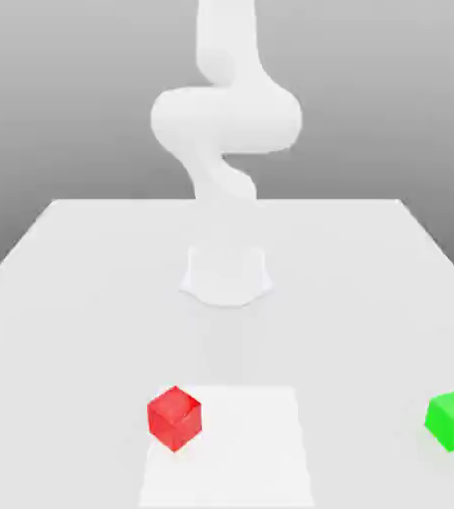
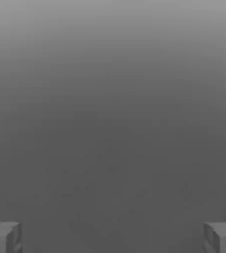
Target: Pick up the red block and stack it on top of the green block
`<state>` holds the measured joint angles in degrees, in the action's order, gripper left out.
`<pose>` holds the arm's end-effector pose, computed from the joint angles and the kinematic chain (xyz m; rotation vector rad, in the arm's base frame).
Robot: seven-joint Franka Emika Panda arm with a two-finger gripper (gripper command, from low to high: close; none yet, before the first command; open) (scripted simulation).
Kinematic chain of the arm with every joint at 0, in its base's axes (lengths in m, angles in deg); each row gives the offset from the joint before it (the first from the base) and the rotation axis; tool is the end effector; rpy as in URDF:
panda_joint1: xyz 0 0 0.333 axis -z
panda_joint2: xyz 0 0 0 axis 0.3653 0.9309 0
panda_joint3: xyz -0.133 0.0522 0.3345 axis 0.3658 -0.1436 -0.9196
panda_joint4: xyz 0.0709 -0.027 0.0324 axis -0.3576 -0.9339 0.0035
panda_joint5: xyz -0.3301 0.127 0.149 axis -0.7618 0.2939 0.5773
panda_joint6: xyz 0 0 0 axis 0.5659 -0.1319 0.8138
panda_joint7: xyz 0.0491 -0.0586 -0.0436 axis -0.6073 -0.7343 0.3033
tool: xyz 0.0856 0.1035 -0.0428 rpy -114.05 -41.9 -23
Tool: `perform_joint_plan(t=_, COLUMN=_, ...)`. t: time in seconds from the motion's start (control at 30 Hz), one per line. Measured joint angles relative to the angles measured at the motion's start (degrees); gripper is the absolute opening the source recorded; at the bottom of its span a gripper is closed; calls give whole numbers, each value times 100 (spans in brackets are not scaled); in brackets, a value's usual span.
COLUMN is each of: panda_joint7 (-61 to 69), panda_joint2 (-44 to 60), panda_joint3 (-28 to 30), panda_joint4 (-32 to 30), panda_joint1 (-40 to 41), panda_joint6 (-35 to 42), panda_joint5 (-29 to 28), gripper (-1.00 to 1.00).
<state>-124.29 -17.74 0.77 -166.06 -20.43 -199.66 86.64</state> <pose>0.3624 -0.0077 0.6724 -2.4382 1.1407 -0.9119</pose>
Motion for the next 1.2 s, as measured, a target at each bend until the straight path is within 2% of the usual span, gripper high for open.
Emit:
perform_joint_plan(t=0.37, panda_joint7=-1373, panda_joint2=2358, panda_joint3=-42, panda_joint4=-1242, panda_joint1=480, panda_joint6=-1334, panda_joint5=288, gripper=0)
perform_joint_plan(t=0.63, panda_joint7=-2695, panda_joint2=4011, panda_joint3=-5, panda_joint4=-2128, panda_joint1=818, panda_joint6=-2289, panda_joint5=6, gripper=0)
perform_joint_plan(t=0.87, panda_joint7=-2920, panda_joint2=5455, panda_joint3=17, panda_joint4=-2097, panda_joint1=835, panda_joint6=-3452, panda_joint5=-62, gripper=0)
perform_joint_plan(t=0.9, panda_joint7=-2916, panda_joint2=5575, panda_joint3=11, panda_joint4=-2081, panda_joint1=839, panda_joint6=-3554, panda_joint5=-55, gripper=-100)
perform_joint_plan(t=1.1, panda_joint7=-2927, panda_joint2=5635, panda_joint3=4, panda_joint4=-2073, panda_joint1=847, panda_joint6=-3613, panda_joint5=-65, gripper=-100)
perform_joint_plan(t=1.2, panda_joint7=-2943, panda_joint2=5246, panda_joint3=16, panda_joint4=-2128, panda_joint1=840, panda_joint6=-3280, panda_joint5=-92, gripper=-100)
